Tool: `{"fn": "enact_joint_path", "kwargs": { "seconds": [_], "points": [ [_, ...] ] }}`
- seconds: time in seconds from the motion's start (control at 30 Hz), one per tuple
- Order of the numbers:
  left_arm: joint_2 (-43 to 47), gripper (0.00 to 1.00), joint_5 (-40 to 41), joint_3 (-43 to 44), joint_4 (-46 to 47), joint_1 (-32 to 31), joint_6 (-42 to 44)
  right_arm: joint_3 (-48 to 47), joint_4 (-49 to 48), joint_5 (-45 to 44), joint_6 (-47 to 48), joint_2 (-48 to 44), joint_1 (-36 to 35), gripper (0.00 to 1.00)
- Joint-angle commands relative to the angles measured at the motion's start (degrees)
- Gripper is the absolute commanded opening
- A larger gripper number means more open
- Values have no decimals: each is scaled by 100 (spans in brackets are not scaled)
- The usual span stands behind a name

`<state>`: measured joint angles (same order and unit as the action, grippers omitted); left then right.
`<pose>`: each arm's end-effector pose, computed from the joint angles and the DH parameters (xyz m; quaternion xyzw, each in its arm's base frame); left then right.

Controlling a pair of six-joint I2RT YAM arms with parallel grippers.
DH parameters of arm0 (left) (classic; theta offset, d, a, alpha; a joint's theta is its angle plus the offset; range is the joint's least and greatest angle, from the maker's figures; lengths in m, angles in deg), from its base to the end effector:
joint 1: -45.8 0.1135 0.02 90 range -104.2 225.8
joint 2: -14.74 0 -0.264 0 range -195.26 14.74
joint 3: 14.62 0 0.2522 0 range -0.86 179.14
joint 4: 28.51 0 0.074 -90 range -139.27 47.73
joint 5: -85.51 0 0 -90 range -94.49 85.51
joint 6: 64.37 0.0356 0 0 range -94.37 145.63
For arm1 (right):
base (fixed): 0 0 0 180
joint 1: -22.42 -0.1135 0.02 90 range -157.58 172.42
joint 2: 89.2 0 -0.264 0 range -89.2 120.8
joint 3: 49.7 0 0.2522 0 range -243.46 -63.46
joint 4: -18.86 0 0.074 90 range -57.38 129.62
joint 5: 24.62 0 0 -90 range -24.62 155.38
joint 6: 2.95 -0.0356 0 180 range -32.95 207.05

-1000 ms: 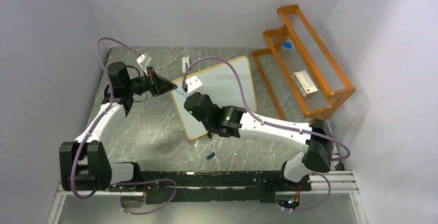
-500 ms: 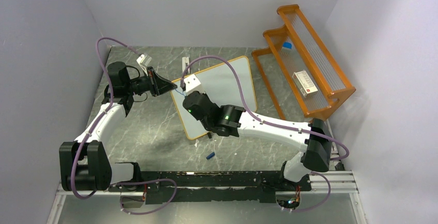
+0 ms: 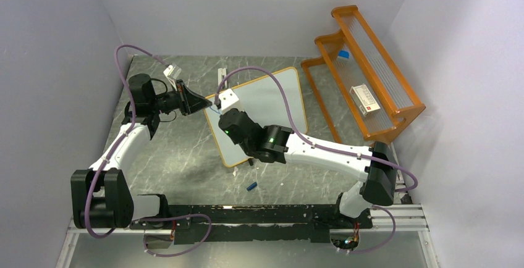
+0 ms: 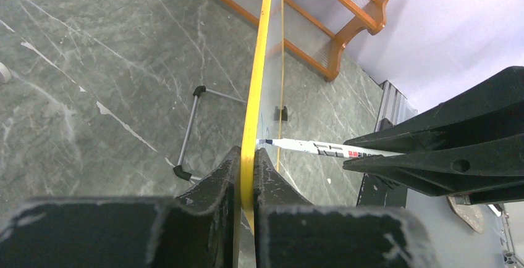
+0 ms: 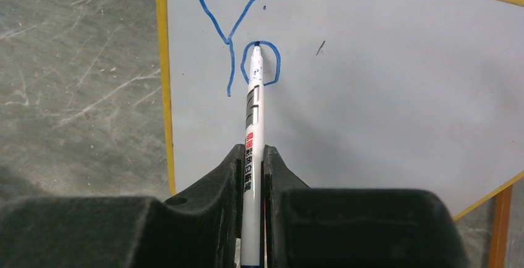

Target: Write a sentence on the whiteboard

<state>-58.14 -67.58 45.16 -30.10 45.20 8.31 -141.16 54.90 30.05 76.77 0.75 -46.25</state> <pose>0.2747 -0.0346 0.2858 0.2181 0.7140 -0.4902 0.4498 0.1489 0.3248 0.3257 -0.2881 0.8051 0.0746 0.5130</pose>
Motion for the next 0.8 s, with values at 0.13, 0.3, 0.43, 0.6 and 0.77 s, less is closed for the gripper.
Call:
{"fn": "enact_joint_path", "kwargs": {
  "seconds": [0.13,0.3,0.43,0.6,0.77],
  "points": [
    [-29,5,-70,34,-69,-124,277,134,-148,-49,28,-267,11,0],
    [-25,5,-68,39,-82,-120,290,226,-111,-268,28,-342,97,0],
    [-24,5,-73,29,-76,-123,283,346,-217,-284,7,-449,145,0],
    [-33,5,-67,37,-90,-117,294,317,-211,-258,25,-403,211,0],
    [-41,5,-66,38,-109,-119,304,301,-251,-182,59,-335,247,0]
  ]
}}
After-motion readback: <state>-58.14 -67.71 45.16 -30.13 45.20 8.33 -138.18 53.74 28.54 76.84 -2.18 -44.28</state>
